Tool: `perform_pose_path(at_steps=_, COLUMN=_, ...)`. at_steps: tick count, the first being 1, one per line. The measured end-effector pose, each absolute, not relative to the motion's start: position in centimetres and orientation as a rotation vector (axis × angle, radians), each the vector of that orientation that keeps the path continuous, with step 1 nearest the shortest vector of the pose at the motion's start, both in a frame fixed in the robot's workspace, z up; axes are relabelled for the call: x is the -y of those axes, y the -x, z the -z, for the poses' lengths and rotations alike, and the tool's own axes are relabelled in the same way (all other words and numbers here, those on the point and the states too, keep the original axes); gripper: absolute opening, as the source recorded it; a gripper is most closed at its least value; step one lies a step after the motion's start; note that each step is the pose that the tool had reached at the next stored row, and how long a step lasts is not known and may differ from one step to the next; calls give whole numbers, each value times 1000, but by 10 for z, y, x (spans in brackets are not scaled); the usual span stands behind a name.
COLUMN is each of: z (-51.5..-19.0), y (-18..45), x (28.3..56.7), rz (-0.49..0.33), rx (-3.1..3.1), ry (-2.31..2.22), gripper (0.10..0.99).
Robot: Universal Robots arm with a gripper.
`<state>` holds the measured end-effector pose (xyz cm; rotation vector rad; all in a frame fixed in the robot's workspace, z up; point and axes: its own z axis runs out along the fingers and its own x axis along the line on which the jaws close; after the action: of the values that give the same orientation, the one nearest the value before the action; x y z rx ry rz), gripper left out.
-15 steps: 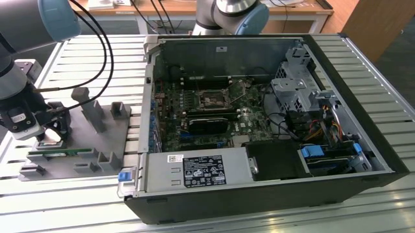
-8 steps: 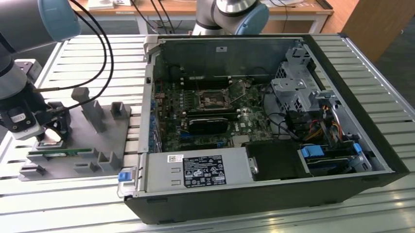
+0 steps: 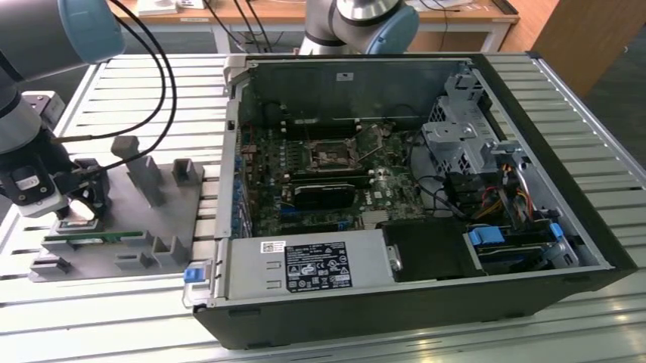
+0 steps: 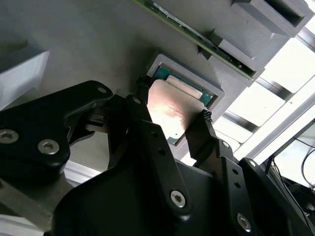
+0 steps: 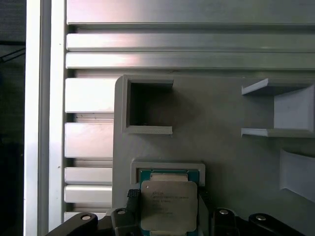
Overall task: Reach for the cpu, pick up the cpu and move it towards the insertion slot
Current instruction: 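Pick up the cpu and move it towards the insertion slot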
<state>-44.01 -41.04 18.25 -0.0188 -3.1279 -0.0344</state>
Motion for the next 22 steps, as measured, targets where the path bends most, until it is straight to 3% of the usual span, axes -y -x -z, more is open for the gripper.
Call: perform_pose_path(at_steps=22, z=-190, y=440, x=410, rz=34, rx=3128, ry=19, gripper=545)
